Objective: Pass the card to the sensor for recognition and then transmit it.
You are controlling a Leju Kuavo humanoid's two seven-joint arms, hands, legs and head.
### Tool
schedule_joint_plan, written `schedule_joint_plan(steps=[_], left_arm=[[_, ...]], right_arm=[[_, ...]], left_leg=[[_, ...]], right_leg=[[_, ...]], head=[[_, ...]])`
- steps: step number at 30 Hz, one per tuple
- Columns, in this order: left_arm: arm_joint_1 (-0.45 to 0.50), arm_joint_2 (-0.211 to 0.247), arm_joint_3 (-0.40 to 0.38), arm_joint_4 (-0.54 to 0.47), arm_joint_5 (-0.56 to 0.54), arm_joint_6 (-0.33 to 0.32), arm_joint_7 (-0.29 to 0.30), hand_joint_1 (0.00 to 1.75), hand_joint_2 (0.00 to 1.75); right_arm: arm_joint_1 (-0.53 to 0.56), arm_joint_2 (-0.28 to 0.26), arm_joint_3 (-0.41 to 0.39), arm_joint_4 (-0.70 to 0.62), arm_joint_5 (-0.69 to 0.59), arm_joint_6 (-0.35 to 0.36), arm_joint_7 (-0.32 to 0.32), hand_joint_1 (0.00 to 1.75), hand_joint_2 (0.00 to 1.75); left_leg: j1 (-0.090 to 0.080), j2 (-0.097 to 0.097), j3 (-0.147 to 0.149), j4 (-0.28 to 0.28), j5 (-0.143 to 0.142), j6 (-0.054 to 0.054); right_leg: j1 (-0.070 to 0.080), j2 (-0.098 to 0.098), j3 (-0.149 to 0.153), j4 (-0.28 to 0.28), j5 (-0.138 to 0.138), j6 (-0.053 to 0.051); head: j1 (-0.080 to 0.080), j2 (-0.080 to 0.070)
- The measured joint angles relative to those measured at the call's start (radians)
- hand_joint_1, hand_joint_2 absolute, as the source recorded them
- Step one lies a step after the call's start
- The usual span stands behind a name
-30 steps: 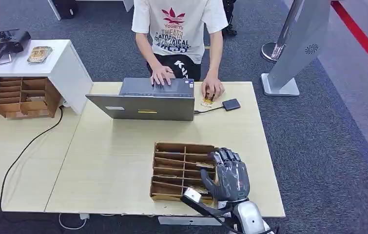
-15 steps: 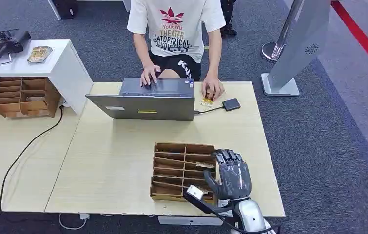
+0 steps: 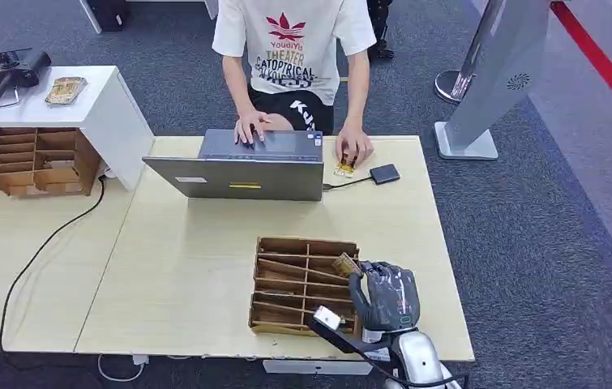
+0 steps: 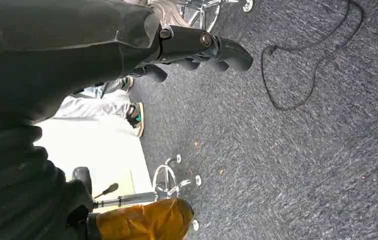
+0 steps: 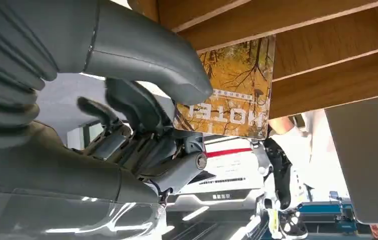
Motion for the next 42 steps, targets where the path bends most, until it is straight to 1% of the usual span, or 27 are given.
schedule_joint_plan(steps=[7,14,23,33,37,42], left_arm=[[0.0,0.0,0.0,0.0,0.003,-0.004,0.0,0.0,1.75],[0.0,0.0,0.0,0.0,0.013,-0.003,0.0,0.0,1.75],[0.0,0.0,0.0,0.0,0.036,0.005,-0.003,0.0,1.75],[0.001,0.0,0.0,0.0,0.055,0.012,-0.008,0.0,1.75],[0.0,0.0,0.0,0.0,0.058,0.014,-0.009,0.0,1.75],[0.001,0.0,0.0,0.0,0.059,0.015,-0.009,0.0,1.75]], right_arm=[[0.0,0.0,-0.008,0.001,-0.005,0.002,0.0,1.75,1.75],[0.004,0.0,-0.016,-0.034,-0.076,0.005,-0.037,1.75,1.75],[0.029,0.0,-0.043,-0.157,-0.227,0.008,-0.099,1.75,1.75],[0.07,0.0,-0.099,-0.339,-0.371,-0.026,-0.17,1.75,1.75],[0.081,0.0,-0.111,-0.39,-0.396,-0.029,-0.181,1.75,1.75],[0.09,0.0,-0.119,-0.418,-0.401,-0.03,-0.186,1.75,1.75]], left_leg=[[0.0,0.0,0.0,0.0,0.0,0.0],[0.0,0.0,0.0,0.0,0.0,0.0],[0.0,0.0,0.0,0.0,0.0,0.0],[0.0,0.0,0.0,0.0,0.0,0.0],[0.0,0.0,0.0,0.0,0.0,0.0],[0.0,0.0,0.0,0.0,0.0,0.0]], right_leg=[[0.0,0.0,0.0,0.0,0.0,0.0],[0.0,0.0,0.0,0.0,0.0,0.0],[0.0,0.0,0.0,0.0,0.0,0.0],[0.0,0.0,0.0,0.0,0.0,0.0],[0.0,0.0,0.0,0.0,0.0,0.0],[0.0,0.0,0.0,0.0,0.0,0.0]], head=[[0.0,0.0],[0.0,0.0],[0.0,0.0],[0.0,0.0],[0.0,0.0],[0.0,0.0]])
